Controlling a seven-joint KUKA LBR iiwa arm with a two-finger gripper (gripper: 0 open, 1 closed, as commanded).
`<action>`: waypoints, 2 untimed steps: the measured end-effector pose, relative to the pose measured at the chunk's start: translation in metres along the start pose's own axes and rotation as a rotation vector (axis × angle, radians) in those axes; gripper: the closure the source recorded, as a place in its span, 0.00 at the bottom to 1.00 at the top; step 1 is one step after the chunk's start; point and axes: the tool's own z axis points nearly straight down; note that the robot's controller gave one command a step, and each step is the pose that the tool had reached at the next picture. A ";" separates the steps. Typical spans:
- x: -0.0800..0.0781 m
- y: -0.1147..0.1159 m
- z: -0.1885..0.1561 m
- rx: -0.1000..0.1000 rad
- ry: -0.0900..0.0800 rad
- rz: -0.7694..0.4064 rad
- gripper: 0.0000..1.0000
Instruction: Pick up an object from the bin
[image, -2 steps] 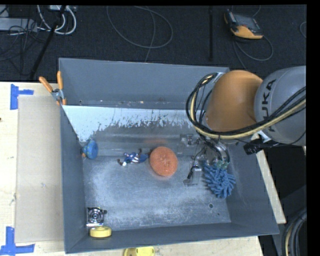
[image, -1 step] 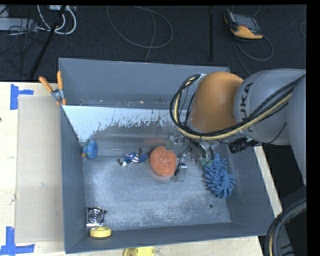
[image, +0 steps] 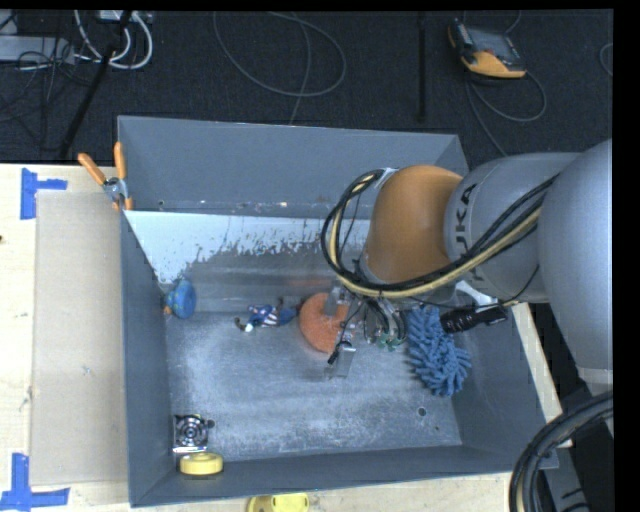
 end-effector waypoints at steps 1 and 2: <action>-0.009 0.015 0.025 -0.001 -0.015 0.126 1.00; -0.009 0.015 0.025 -0.001 -0.015 0.125 1.00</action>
Offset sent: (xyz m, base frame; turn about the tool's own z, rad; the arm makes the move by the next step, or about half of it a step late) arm 0.0000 0.0000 0.0000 0.0000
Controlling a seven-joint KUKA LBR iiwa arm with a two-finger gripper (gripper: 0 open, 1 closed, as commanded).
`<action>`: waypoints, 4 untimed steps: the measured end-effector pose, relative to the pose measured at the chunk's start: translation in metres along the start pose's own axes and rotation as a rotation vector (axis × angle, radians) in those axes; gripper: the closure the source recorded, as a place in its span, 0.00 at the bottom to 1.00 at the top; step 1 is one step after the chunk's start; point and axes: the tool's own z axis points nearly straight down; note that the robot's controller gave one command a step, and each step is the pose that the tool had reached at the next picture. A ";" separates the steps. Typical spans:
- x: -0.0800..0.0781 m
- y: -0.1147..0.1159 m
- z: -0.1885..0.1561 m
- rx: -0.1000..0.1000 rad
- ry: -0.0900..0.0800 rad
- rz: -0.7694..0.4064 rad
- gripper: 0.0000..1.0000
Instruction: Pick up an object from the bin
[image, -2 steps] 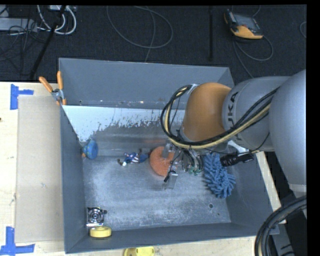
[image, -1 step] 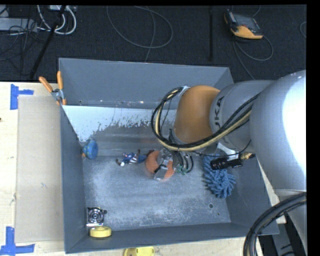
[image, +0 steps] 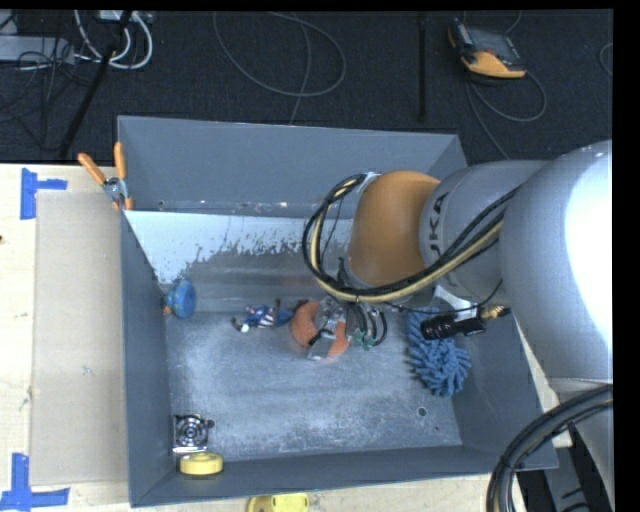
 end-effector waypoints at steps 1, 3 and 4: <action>0.000 0.000 -0.001 0.000 0.000 0.000 1.00; 0.002 -0.016 -0.070 -0.002 0.010 -0.506 1.00; -0.004 -0.014 -0.225 -0.002 0.006 -0.520 1.00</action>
Offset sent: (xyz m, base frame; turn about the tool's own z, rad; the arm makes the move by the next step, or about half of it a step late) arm -0.0073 -0.0153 0.0701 -0.5077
